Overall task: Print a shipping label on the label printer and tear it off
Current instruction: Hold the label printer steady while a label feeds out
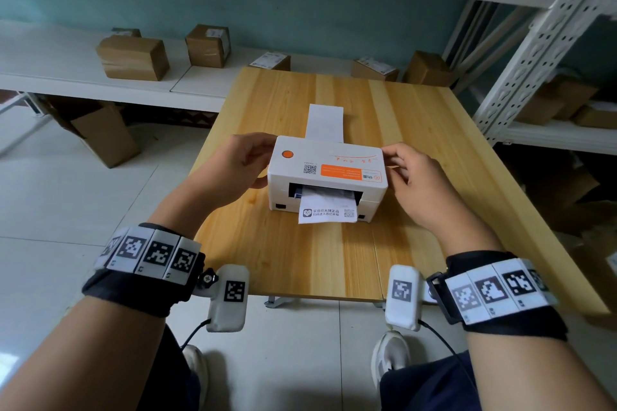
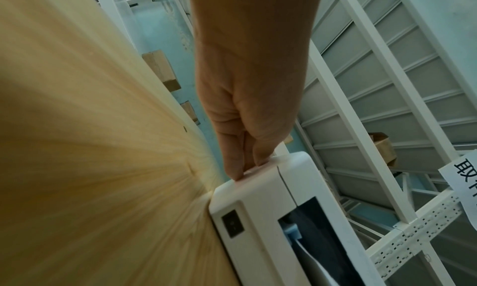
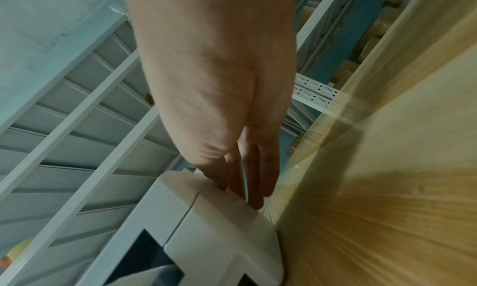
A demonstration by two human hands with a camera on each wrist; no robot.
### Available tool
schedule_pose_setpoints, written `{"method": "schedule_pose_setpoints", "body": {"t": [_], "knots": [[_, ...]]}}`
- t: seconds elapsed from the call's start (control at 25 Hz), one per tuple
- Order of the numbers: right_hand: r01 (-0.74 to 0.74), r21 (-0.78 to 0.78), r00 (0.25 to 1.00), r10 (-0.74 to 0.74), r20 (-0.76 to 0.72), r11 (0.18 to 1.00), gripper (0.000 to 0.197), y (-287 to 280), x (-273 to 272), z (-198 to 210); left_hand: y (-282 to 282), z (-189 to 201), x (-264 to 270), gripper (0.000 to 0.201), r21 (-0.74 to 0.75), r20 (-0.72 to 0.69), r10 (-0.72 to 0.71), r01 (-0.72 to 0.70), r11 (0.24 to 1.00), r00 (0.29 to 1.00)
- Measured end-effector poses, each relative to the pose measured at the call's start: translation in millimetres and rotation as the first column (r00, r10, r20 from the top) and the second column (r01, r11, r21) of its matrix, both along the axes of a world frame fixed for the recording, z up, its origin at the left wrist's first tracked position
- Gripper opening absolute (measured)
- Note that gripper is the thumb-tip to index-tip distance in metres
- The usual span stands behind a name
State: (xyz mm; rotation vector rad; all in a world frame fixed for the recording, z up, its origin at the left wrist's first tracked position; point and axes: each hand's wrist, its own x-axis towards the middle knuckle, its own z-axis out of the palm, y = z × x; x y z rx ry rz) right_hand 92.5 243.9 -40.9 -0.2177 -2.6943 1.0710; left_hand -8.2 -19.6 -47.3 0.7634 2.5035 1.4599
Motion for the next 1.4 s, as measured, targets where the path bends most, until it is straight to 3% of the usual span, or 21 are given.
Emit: {"method": "schedule_pose_setpoints", "body": {"t": [0.2,0.68,1.4], "knots": [[-0.016,-0.033,1.000,0.015,-0.027,0.999,0.034,1.1,3.1,2.7,1.1,1.2,2.2,0.032,-0.026,0.003,-0.002,0.002,1.000,1.000],[-0.010,0.053,1.000,0.011,-0.018,0.999,0.032,-0.7,0.5,-5.9,2.4,-0.3,5.2,0.031,0.016,0.023,-0.010,0.009,1.000,1.000],[0.005,-0.027,0.999,-0.007,-0.051,1.000,0.033,-2.5,2.7,-3.8,0.4,-3.8,0.0,0.032,0.002,0.005,0.008,-0.008,1.000,1.000]]}}
